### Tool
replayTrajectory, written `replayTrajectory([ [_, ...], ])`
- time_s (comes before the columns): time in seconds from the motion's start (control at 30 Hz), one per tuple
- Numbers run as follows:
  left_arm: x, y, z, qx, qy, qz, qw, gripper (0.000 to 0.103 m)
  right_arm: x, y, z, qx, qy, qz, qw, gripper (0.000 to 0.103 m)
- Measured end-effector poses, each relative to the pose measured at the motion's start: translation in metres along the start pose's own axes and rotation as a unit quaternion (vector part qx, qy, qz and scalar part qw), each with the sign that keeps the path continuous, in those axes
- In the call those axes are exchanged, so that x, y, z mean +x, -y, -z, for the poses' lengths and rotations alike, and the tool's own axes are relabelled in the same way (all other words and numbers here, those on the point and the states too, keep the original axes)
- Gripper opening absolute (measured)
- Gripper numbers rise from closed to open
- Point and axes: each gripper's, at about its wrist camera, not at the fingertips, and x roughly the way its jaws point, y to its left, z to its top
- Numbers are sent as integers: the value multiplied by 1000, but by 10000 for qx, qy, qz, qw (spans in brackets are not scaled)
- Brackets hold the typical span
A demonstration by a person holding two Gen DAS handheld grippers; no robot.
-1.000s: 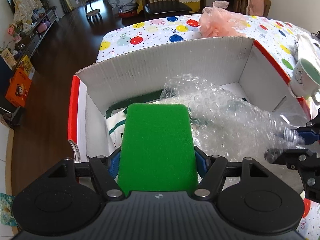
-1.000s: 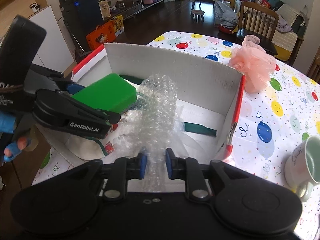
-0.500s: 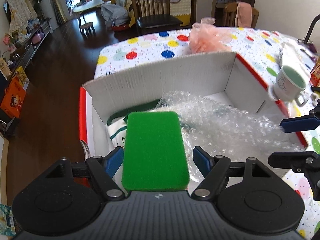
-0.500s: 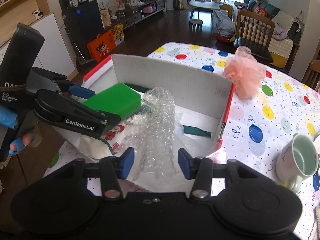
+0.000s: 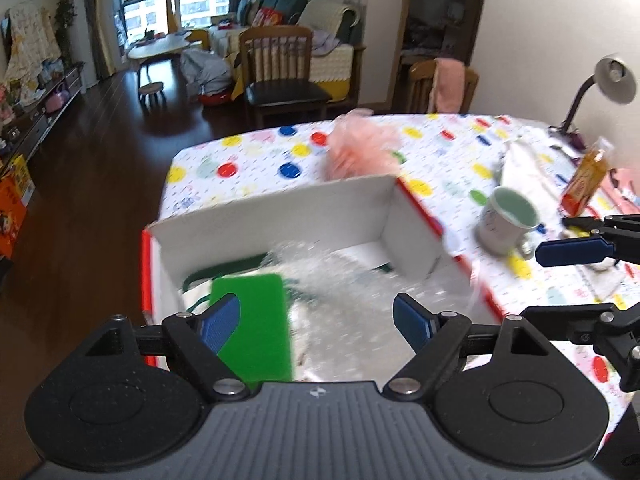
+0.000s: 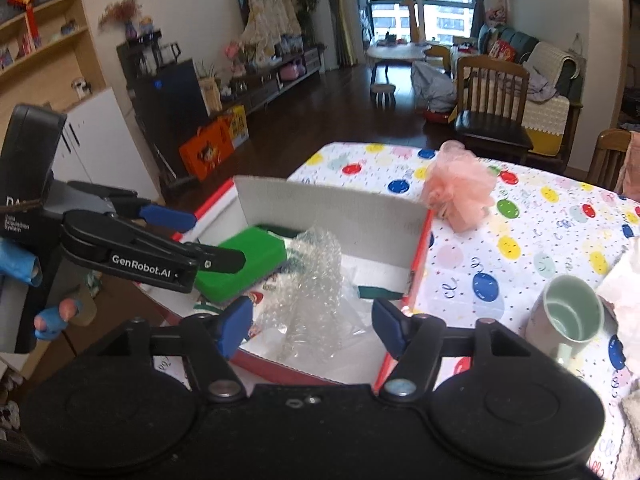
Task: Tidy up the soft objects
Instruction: 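Move the left gripper to the white cloth while the right gripper moves to the black cloth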
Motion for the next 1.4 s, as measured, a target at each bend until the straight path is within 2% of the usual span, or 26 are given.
replayTrajectory([
  [0.37, -1, 73, -20, -18, 168, 702, 9974, 85, -65, 54, 15, 422, 592, 159, 9972, 83],
  [0.43, 2, 89, -23, -24, 185, 814, 9965, 88, -75, 70, 21, 522, 638, 231, 9963, 86],
  [0.53, 10, 115, -29, -6, 211, 977, 9950, 99, -88, 92, 31, 675, 686, 318, 9948, 90],
  [0.63, 18, 140, -34, -7, 221, 1142, 9932, 101, -103, 119, 43, 786, 708, 482, 9932, 93],
  [0.73, 27, 169, -41, 69, 270, 1218, 9922, 102, -117, 147, 56, 911, 700, 661, 9912, 95],
  [0.9, 50, 218, -53, 310, 311, 1324, 9902, 102, -137, 194, 78, 1024, 704, 1193, 9851, 101],
  [1.07, 82, 267, -72, 594, 51, 1534, 9864, 102, -148, 242, 100, 1232, 655, 1647, 9764, 102],
  [1.4, 145, 344, -107, 844, -170, 1480, 9852, 102, -149, 332, 139, 1623, 475, 1910, 9669, 102],
])
